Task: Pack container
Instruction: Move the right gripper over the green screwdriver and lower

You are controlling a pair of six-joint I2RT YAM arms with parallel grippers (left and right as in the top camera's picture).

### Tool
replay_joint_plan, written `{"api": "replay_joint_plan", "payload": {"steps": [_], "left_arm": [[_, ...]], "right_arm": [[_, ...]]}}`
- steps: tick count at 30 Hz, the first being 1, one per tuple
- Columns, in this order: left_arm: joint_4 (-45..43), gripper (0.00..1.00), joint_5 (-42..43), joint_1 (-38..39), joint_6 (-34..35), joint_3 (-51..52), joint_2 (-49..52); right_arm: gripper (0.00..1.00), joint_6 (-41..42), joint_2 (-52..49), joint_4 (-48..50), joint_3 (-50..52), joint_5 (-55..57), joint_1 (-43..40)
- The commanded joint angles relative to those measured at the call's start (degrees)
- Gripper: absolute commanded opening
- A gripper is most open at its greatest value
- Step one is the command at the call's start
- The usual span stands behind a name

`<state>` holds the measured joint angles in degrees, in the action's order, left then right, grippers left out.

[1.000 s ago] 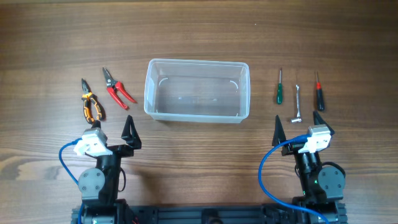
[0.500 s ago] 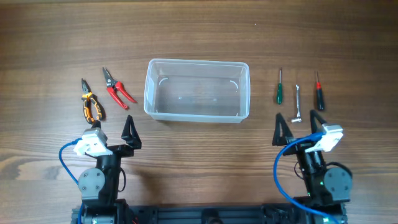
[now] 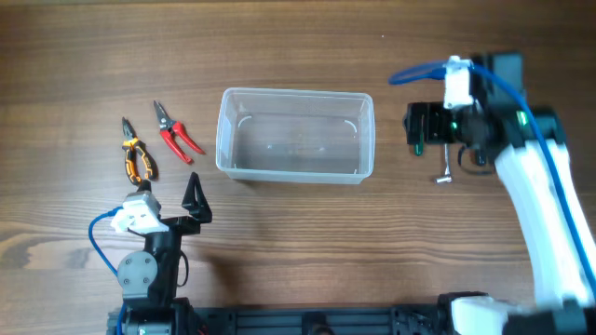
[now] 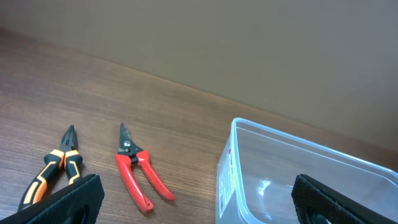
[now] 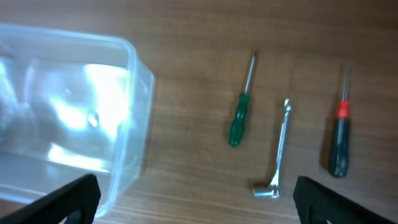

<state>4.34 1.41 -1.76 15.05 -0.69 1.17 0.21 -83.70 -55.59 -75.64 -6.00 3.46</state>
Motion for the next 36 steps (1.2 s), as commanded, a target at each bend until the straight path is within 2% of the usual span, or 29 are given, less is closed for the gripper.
{"api": "replay_joint_plan", "payload": {"steps": [1, 7, 11, 12, 13, 14, 16, 18, 19, 23, 27, 32, 36], "left_arm": [[0.0, 1.0, 0.5, 0.4, -1.4, 0.3, -0.3], [0.0, 1.0, 0.5, 0.4, -1.4, 0.3, -0.3], [0.0, 1.0, 0.5, 0.4, -1.4, 0.3, -0.3], [0.0, 1.0, 0.5, 0.4, -1.4, 0.3, -0.3], [0.0, 1.0, 0.5, 0.4, -1.4, 0.3, -0.3], [0.0, 1.0, 0.5, 0.4, -1.4, 0.3, -0.3], [0.0, 1.0, 0.5, 0.4, -1.4, 0.3, -0.3], [0.0, 1.0, 0.5, 0.4, -1.4, 0.3, -0.3], [0.0, 1.0, 0.5, 0.4, -1.4, 0.3, -0.3], [0.0, 1.0, 0.5, 0.4, -1.4, 0.3, -0.3], [0.0, 1.0, 0.5, 0.4, -1.4, 0.3, -0.3], [0.0, 1.0, 0.5, 0.4, -1.4, 0.3, -0.3], [0.0, 1.0, 0.5, 0.4, -1.4, 0.3, -0.3]], "right_arm": [[1.0, -1.6, -8.8, -1.0, -4.5, -1.1, -0.2], [1.0, -0.4, -14.1, -4.0, -4.5, -0.9, -0.2], [1.0, 9.4, -14.3, -3.4, -4.5, 2.6, -0.9], [0.99, 9.7, -14.3, -3.1, -4.5, 2.6, -1.2], [0.95, 11.0, -14.3, -3.0, -4.5, 2.7, -1.8], [0.78, 12.4, -14.3, -3.2, -4.5, 2.8, -2.6], [0.7, 13.4, -14.3, -3.6, -4.5, 2.8, -3.6], [0.56, 12.2, -14.4, -2.8, -4.5, 2.8, -3.9], [0.52, 11.7, -14.4, -1.7, -4.5, 2.8, -3.9], [0.52, 9.3, -16.7, 1.3, -4.5, 2.5, -4.0], [0.56, 4.6, -25.0, 3.0, -4.5, 2.0, -4.0], [0.3, 2.8, -36.2, 4.3, -4.6, 1.7, -4.1], [0.27, 1.2, -36.7, 3.7, -5.9, 4.3, -4.1]]}}
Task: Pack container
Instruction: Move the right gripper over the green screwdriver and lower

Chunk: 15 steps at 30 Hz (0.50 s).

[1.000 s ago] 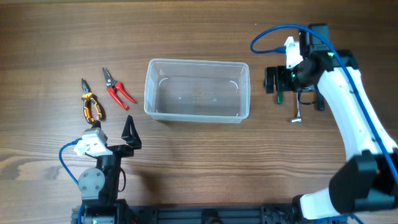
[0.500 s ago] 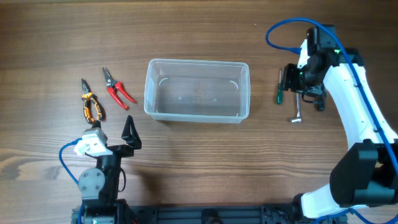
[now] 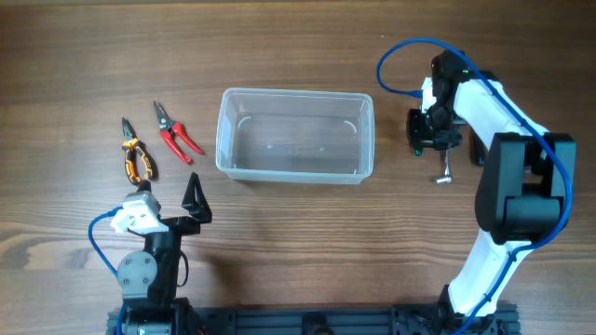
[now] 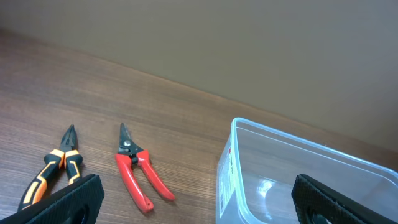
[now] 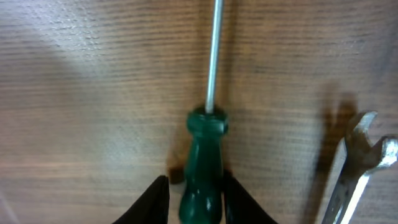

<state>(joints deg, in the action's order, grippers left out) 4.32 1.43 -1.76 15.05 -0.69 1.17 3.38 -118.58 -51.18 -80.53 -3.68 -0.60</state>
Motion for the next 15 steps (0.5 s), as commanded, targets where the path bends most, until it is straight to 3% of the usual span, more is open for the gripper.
{"api": "replay_joint_plan", "payload": {"steps": [1, 7, 8, 9, 10, 13, 15], "left_arm": [[0.0, 1.0, 0.5, 0.4, -1.4, 0.3, -0.3], [0.0, 1.0, 0.5, 0.4, -1.4, 0.3, -0.3], [0.0, 1.0, 0.5, 0.4, -1.4, 0.3, -0.3], [0.0, 1.0, 0.5, 0.4, -1.4, 0.3, -0.3], [0.0, 1.0, 0.5, 0.4, -1.4, 0.3, -0.3], [0.0, 1.0, 0.5, 0.4, -1.4, 0.3, -0.3], [0.0, 1.0, 0.5, 0.4, -1.4, 0.3, -0.3]], "right_arm": [[0.25, -2.0, -1.8, -1.0, -1.7, 2.4, 0.0], [0.29, -2.3, -1.8, -3.2, -7.7, 2.4, 0.0], [0.33, -2.3, -1.8, -3.1, -8.2, 2.4, 0.0], [0.51, -2.3, -1.8, -2.9, -8.6, 2.4, 0.0], [0.56, -2.3, -1.8, -2.6, -8.8, 2.4, 0.0], [0.45, -2.3, -1.8, -2.0, -8.8, 2.4, 0.0], [0.44, -1.9, -1.8, -1.7, -8.8, 2.4, 0.0]]}}
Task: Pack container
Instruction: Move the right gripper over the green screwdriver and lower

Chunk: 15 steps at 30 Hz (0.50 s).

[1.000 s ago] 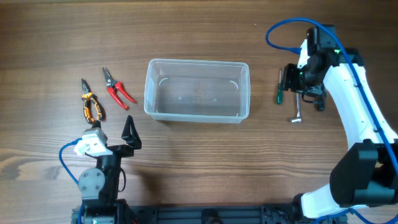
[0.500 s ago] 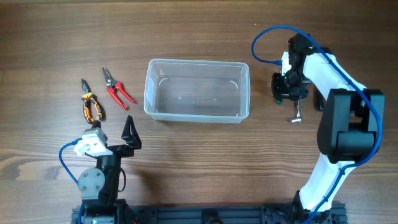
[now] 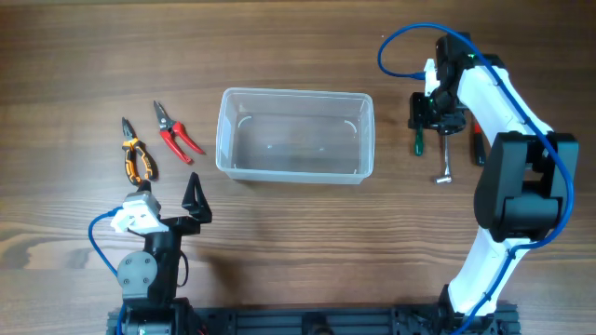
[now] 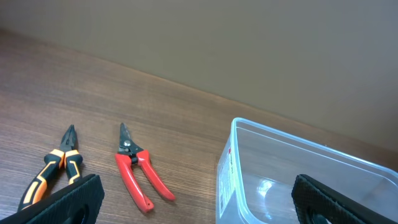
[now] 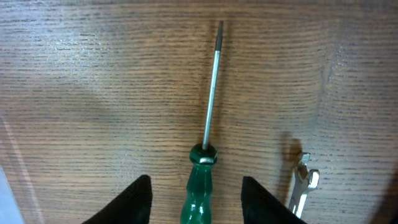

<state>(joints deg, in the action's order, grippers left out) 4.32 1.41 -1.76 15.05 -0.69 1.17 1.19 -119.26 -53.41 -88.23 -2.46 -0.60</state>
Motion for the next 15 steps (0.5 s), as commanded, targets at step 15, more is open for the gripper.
{"api": "replay_joint_plan", "payload": {"steps": [15], "left_arm": [[0.0, 1.0, 0.5, 0.4, -1.4, 0.3, -0.3]], "right_arm": [[0.41, 0.8, -1.3, -0.6, -1.0, 1.2, -0.2]]}}
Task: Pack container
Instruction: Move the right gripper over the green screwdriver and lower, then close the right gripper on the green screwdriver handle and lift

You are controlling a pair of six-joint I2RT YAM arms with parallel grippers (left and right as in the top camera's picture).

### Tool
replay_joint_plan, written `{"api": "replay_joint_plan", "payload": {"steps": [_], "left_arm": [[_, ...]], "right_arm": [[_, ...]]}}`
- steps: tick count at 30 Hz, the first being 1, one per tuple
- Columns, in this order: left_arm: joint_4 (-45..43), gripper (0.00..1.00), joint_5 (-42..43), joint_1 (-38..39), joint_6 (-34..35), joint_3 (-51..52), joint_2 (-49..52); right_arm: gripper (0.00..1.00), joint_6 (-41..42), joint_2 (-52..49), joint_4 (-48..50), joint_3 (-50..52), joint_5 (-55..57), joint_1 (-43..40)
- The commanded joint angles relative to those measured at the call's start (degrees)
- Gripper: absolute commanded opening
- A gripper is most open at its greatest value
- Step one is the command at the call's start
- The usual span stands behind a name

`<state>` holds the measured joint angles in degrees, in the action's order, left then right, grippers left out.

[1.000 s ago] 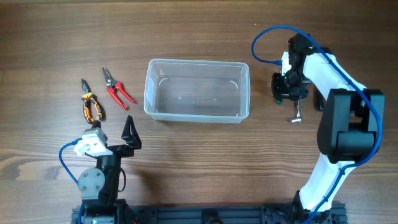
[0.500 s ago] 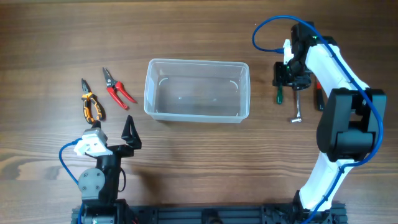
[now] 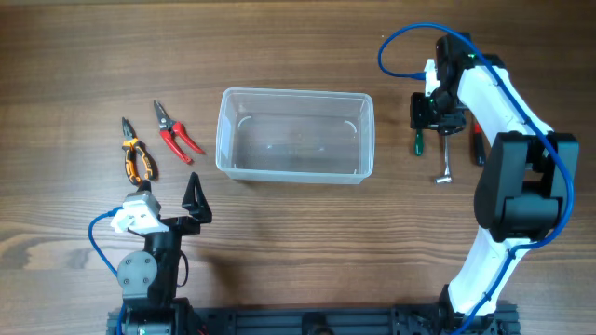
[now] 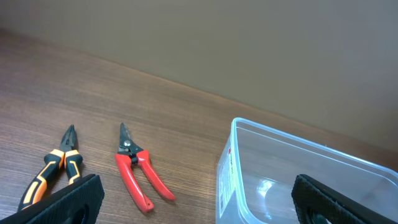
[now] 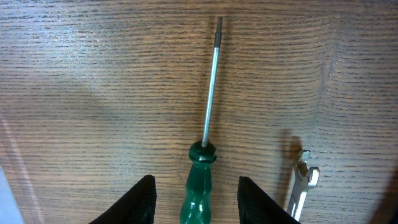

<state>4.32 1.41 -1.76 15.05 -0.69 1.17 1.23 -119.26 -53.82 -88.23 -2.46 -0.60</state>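
A clear plastic container (image 3: 293,135) stands mid-table with nothing in it. Right of it lies a green-handled screwdriver (image 5: 200,183), also seen from overhead (image 3: 419,142). My right gripper (image 5: 196,208) is open just above it, one finger on each side of the handle and apart from it. A small wrench (image 5: 301,186) and a red-and-black screwdriver (image 3: 475,144) lie further right. My left gripper (image 4: 196,202) is open near the table's front left, holding nothing. Red cutters (image 4: 140,174) and orange pliers (image 4: 53,171) lie left of the container.
The right arm (image 3: 507,140) reaches in from the front right over the tools. The left arm's base (image 3: 149,265) sits at the front left. The container's near left corner (image 4: 227,180) is close in front of the left gripper.
Almost nothing has changed. My right gripper's fingers stand a touch closer together about the green handle. The left arm, the container and the tools are where they were.
My right gripper was first open high over the three tools right of the container. Then it was low, with its fingers tight beside the green handle. After that it sat a little higher with the fingers wider, as now. The screwdriver still lies on the table.
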Motion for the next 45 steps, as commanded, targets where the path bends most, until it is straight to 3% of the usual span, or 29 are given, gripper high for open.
{"api": "replay_joint_plan", "payload": {"steps": [1, 38, 39, 40, 45], "left_arm": [[0.0, 1.0, 0.5, 0.4, -1.4, 0.3, -0.3], [0.0, 1.0, 0.5, 0.4, -1.4, 0.3, -0.3], [0.0, 1.0, 0.5, 0.4, -1.4, 0.3, -0.3], [0.0, 1.0, 0.5, 0.4, -1.4, 0.3, -0.3], [0.0, 1.0, 0.5, 0.4, -1.4, 0.3, -0.3]], "right_arm": [[0.41, 0.8, -1.3, -0.2, -1.0, 1.2, -0.2], [0.39, 0.4, -1.4, 0.4, 4.7, 2.5, -0.3], [0.4, 0.4, -1.4, 0.4, 4.7, 2.5, -0.3], [0.5, 0.4, -1.4, 0.5, 4.7, 2.5, -0.3], [0.47, 0.5, -1.4, 0.6, 4.7, 1.9, -0.3]]}}
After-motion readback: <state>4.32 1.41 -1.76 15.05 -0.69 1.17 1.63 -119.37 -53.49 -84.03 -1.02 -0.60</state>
